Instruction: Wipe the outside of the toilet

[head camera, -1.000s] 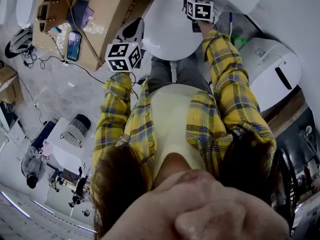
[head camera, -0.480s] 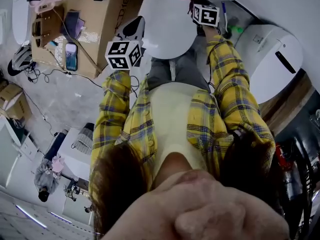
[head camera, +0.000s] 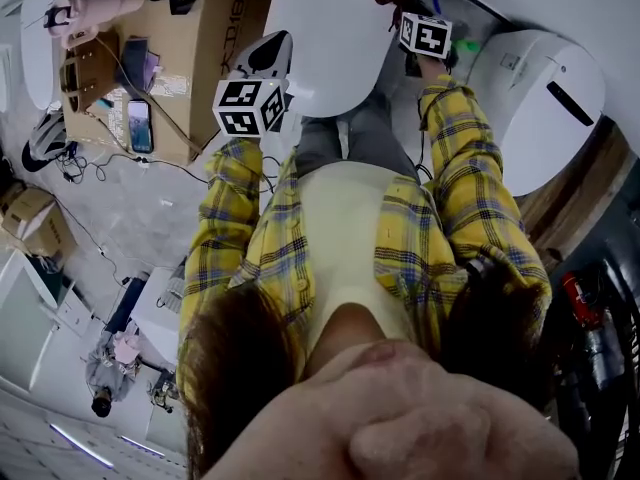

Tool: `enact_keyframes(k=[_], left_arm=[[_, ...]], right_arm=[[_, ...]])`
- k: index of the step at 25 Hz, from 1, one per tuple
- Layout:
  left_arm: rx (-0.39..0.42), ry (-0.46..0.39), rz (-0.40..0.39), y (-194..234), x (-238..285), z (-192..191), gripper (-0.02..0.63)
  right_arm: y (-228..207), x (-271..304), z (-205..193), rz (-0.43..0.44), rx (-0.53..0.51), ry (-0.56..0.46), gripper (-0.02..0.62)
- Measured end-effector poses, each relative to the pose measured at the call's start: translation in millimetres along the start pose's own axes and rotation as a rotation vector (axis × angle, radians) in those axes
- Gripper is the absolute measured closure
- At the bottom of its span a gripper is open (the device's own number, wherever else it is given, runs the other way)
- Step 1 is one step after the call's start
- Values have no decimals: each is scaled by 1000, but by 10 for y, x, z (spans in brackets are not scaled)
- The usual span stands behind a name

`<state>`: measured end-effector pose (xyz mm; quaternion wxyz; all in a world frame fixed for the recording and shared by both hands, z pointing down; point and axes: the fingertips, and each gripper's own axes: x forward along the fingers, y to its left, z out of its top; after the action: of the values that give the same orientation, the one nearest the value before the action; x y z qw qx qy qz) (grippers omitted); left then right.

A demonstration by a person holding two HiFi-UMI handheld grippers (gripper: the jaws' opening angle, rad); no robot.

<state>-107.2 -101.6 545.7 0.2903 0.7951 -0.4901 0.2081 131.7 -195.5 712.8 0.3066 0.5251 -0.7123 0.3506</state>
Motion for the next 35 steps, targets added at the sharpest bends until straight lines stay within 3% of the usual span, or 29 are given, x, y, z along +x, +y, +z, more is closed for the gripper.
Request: enact_keyframes(k=[8, 16, 35], left_arm=[[5, -17, -28, -90, 45, 77, 598], [-12, -35, -36, -27, 5, 136, 598], [-57, -109, -36, 115, -279, 220, 598]], right_arm=[[-121, -284, -99, -16, 6, -12, 505], [103, -726, -147, 29, -24, -48, 505], [849, -1686, 212, 131, -95, -198, 505]])
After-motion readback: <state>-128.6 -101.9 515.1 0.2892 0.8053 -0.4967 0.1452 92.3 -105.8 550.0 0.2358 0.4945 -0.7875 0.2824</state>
